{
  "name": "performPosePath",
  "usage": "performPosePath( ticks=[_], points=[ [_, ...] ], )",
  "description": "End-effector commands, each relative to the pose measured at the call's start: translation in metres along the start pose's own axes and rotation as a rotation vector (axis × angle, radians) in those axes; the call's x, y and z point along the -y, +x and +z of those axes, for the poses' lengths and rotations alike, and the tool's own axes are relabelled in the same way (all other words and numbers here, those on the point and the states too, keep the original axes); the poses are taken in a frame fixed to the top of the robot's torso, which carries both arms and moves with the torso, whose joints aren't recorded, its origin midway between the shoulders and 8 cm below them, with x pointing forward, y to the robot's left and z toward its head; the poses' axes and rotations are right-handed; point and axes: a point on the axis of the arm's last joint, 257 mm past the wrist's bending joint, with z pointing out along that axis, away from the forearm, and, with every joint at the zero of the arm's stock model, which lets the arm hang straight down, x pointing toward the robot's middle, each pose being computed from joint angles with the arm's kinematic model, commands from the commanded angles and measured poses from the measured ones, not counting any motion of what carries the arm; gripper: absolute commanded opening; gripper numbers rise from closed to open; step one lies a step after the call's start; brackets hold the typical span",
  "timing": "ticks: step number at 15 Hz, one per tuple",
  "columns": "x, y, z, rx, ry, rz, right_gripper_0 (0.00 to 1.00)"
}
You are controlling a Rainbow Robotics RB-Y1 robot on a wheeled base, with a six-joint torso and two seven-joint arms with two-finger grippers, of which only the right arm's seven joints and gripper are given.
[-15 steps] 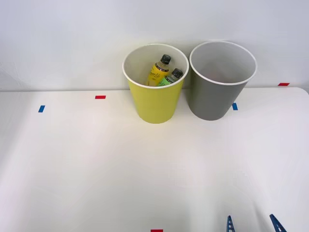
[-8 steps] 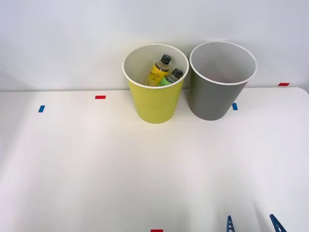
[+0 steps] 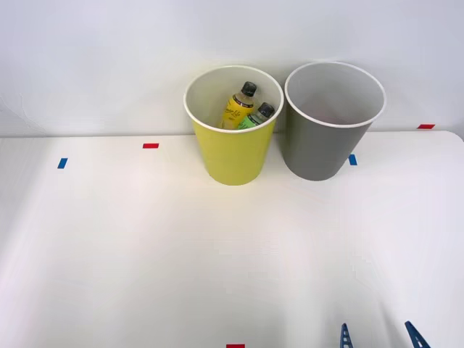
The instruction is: Put cans in the gray bin, plastic bottles in the light green bin
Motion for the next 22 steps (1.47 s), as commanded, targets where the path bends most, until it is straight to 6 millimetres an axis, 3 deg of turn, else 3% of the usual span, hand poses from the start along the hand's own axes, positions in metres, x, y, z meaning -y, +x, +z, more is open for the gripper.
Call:
performPosePath(
  ticks=[1, 22],
  points=[
    [0.0000, 0.0000, 0.0000, 0.000, 0.000, 0.000, 1.00],
    [0.0000, 0.0000, 0.0000, 0.000, 0.000, 0.000, 1.00]
  ],
)
